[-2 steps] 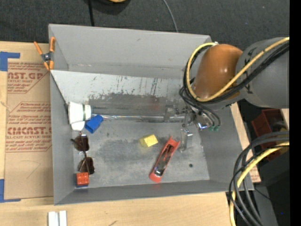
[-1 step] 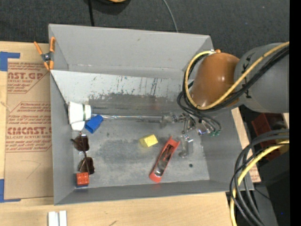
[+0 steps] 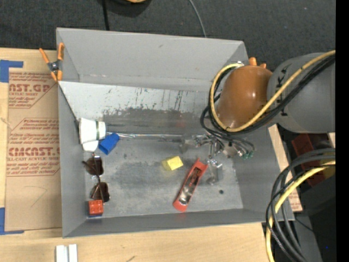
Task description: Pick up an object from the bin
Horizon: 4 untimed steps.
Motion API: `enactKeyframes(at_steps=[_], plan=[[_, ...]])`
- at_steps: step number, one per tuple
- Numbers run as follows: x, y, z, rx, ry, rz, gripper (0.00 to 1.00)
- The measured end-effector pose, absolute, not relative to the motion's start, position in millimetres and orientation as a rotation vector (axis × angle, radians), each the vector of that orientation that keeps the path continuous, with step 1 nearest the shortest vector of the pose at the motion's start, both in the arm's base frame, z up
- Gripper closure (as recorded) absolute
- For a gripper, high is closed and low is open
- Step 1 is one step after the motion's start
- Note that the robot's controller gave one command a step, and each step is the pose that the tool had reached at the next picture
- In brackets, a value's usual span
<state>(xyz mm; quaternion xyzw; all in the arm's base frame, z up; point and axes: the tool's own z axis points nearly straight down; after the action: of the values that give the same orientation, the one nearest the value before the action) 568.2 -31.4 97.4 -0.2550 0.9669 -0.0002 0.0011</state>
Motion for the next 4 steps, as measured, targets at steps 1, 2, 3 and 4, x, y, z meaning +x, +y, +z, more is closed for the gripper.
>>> enactKeyframes(at_steps=[1, 2, 3, 4], plan=[[562.4, -28, 87, -0.912, 3.002, -0.003, 0.0], [545.7, -19, 76, -1.101, 2.94, 0.001, 1.0], [545.7, -19, 76, -1.101, 2.94, 0.001, 1.0], [545.7, -19, 76, -1.101, 2.94, 0.001, 1.0]])
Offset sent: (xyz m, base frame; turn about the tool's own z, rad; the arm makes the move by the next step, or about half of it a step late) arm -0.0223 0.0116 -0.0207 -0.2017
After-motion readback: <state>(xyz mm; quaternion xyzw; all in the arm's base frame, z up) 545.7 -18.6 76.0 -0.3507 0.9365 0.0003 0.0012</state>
